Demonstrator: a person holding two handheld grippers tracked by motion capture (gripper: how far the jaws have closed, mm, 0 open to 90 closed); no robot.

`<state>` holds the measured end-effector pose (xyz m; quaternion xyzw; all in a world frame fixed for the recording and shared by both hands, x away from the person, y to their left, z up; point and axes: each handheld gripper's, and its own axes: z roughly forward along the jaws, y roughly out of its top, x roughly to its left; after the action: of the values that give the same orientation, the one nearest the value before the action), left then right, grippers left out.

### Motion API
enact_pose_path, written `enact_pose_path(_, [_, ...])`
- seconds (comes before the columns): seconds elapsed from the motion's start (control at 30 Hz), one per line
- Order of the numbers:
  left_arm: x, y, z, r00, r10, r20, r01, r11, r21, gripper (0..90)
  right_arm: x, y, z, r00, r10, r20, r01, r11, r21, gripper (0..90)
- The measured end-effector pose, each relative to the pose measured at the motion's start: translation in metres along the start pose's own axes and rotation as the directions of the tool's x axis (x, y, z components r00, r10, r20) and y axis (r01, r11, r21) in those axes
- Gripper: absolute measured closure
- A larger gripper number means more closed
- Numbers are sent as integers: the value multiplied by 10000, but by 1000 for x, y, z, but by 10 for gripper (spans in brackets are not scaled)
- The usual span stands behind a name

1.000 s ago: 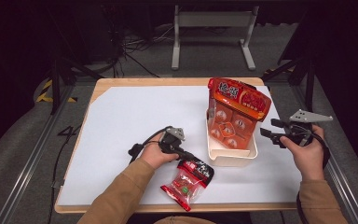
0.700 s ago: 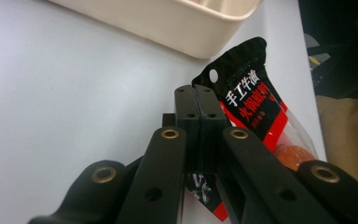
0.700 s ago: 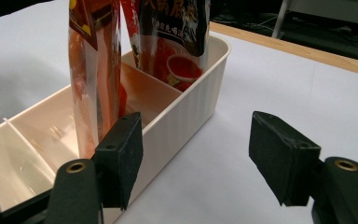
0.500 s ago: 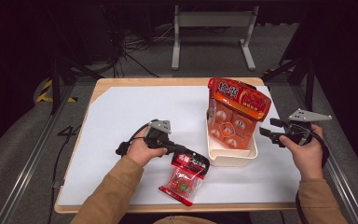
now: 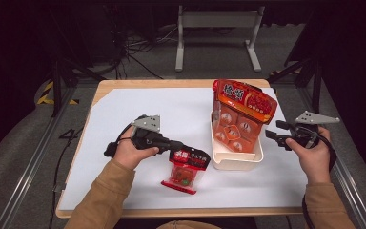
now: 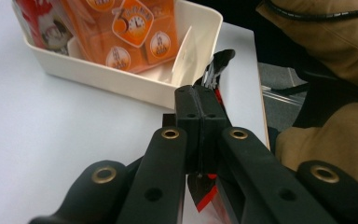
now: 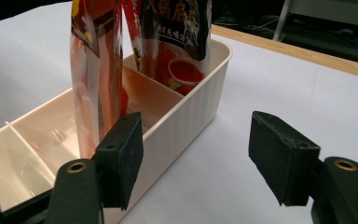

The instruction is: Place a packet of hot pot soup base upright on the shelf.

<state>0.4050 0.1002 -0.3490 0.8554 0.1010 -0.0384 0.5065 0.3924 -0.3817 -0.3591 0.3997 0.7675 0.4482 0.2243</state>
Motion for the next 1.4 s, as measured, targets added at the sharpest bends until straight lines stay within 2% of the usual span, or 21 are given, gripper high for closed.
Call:
enact_pose_path(0.1, [-5,6,-7,9999,105,-68,-108,9991,-401,900,0,0,0,10000,22,29,-22,10000,-4,359])
enact_pose_path(0.2, [-7,8,-9,9998,193,-93,-198,9983,-553,900,-1,0,0,10000,31,27,-31,10000,-11,359])
enact_pose_path(0.3, [-9,11,-13,9991,259,-323,-281,9972,-691,900,-2,-1,0,10000,58,47,-57,10000,-8,362])
enact_pose_path(0.33, [-9,13,-16,9987,199,-471,-242,9956,-910,900,-2,-2,0,10000,72,59,-72,10000,-5,363])
enact_pose_path(0.4, [-9,13,-17,9985,173,-525,-227,9942,-1047,900,-3,-3,1,9999,91,88,-91,10000,7,364])
enact_pose_path(0.43, [-9,14,-20,9979,118,-643,-202,9911,-1320,900,-4,-3,1,9999,103,85,-103,9999,20,364])
enact_pose_path(0.5, [-9,15,-22,9977,89,-675,-186,9893,-1447,900,-4,-3,1,9999,122,97,-123,9999,26,364])
enact_pose_path(0.53, [-9,16,-23,9977,48,-683,-160,9861,-1654,900,-4,-4,2,9999,136,92,-136,9999,29,365])
enact_pose_path(0.6, [-8,16,-25,9989,-50,-474,-44,9805,-1965,900,-5,-4,2,9998,150,101,-151,9999,47,365])
enact_pose_path(0.83, [-9,23,-32,9990,118,-425,-225,9652,-2605,900,-7,-6,4,9998,195,55,-195,9998,20,364])
enact_pose_path(1.13, [-11,31,-35,9985,32,-548,-193,9552,-2953,900,-9,-8,5,9995,290,92,-291,9996,61,365])
enact_pose_path(1.4, [-14,42,-28,9983,229,-533,-378,9538,-2979,900,-11,-10,4,9992,386,111,-387,9992,64,364])
